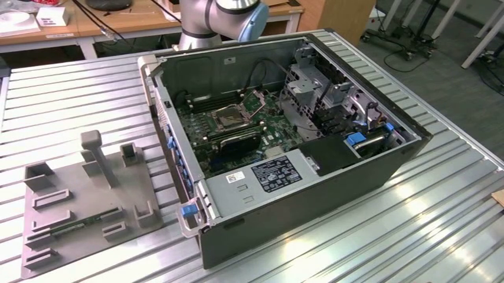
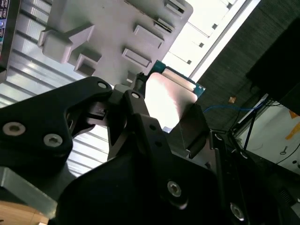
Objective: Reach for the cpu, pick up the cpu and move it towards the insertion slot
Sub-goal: 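Pick up the cpu and move it towards the insertion slot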
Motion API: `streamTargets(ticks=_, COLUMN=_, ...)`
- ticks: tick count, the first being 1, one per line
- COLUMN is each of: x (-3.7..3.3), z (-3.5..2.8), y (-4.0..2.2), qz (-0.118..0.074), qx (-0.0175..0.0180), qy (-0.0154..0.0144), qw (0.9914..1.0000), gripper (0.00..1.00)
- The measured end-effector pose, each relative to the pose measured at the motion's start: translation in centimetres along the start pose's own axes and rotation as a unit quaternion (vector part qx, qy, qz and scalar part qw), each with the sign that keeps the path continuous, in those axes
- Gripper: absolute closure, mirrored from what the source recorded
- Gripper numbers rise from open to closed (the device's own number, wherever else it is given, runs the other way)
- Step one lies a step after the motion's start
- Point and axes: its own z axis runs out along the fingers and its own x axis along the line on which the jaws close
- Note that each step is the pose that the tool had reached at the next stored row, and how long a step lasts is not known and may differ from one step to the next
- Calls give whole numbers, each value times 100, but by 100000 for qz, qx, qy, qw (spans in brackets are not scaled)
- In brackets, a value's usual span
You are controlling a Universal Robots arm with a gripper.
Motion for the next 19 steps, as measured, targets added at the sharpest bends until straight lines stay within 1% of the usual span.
streamTargets(ticks=4, x=-3, z=1, y=0, qz=0, qx=-6, qy=-9, qw=100000, gripper=46)
streamTargets(ticks=8, x=-37, z=0, y=0, qz=1, qx=-4, qy=-4, qw=100000, gripper=46)
streamTargets(ticks=14, x=-41, z=0, y=-1, qz=1, qx=-1, qy=-2, qw=100000, gripper=46)
streamTargets(ticks=19, x=-65, z=2, y=-1, qz=1, qx=-3, qy=-6, qw=100000, gripper=46)
